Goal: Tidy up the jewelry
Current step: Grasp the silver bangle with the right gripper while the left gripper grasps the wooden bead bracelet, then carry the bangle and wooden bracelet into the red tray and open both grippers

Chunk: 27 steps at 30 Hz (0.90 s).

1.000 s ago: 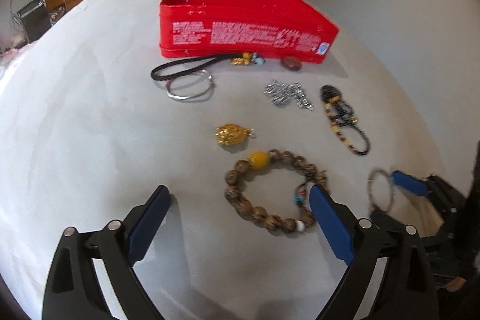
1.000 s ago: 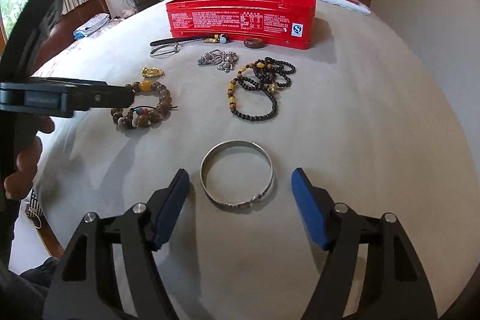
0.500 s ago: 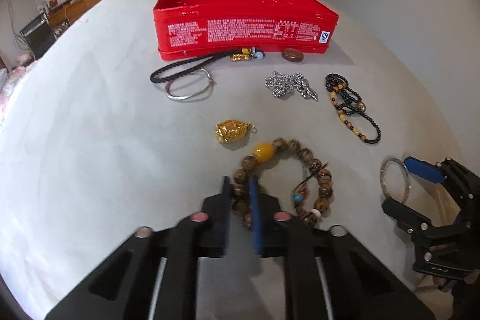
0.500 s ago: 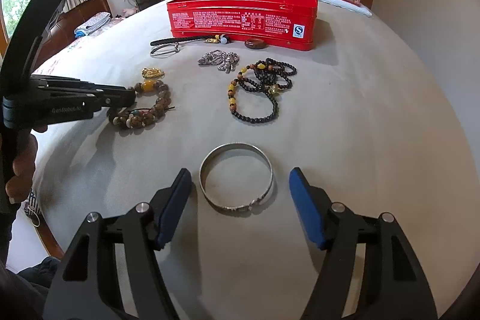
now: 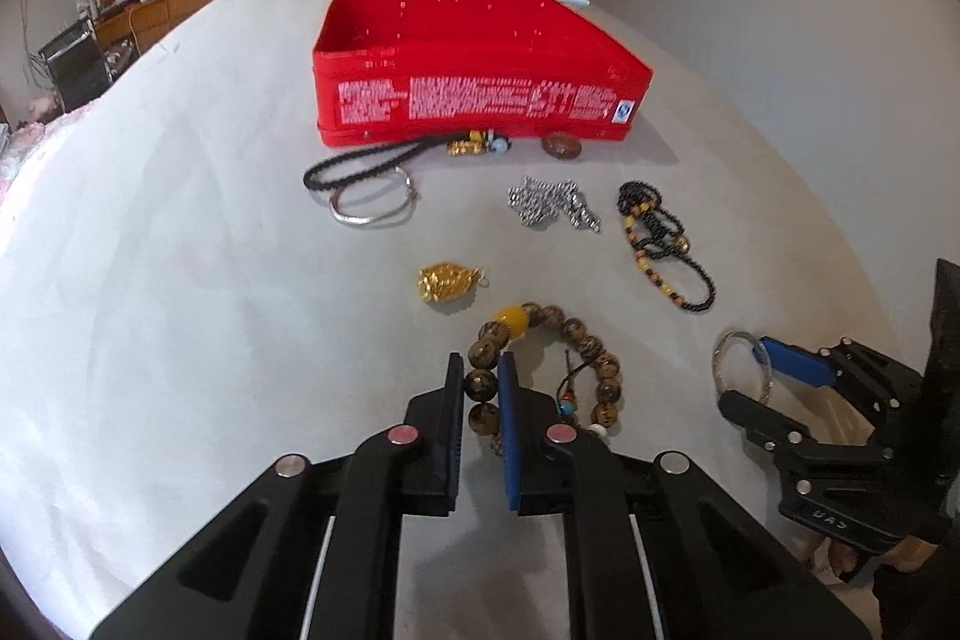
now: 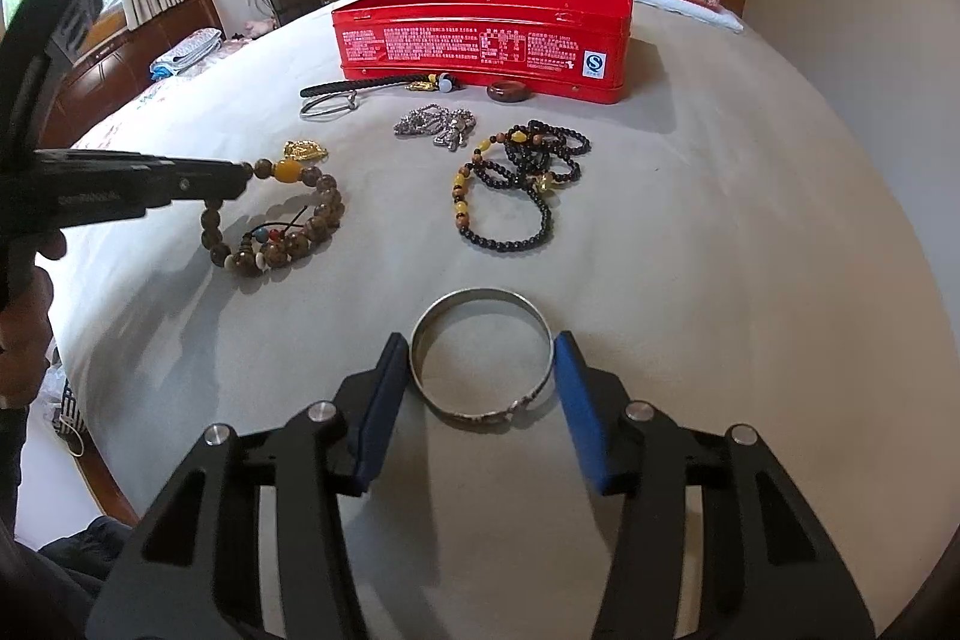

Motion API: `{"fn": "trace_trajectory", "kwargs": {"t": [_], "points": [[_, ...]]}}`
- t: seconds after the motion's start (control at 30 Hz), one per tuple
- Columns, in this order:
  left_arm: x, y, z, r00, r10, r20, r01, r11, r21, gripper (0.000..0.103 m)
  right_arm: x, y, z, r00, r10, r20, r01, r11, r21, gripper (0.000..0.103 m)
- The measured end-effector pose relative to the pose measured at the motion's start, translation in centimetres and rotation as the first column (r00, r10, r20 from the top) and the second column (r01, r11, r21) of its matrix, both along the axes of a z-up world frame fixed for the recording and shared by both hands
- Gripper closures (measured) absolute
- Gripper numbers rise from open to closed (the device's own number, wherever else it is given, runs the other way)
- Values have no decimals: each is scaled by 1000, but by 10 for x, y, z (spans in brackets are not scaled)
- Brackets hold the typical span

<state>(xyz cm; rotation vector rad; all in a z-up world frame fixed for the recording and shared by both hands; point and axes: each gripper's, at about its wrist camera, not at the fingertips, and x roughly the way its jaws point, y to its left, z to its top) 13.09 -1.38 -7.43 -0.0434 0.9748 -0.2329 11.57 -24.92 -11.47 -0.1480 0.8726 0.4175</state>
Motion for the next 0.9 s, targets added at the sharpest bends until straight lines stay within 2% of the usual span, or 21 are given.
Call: {"fn": "trace_trajectory", "kwargs": {"t": [0.33,0.9], "points": [[-8,0,21,999,-6,44,7,1000,-5,93,-2,-1,7,1000,1,-7,0,1000,20,55],[-17,2,55,994,-9,109,9,1000,3,93,-7,4,39,998,26,54,-27,999,23,55]]}}
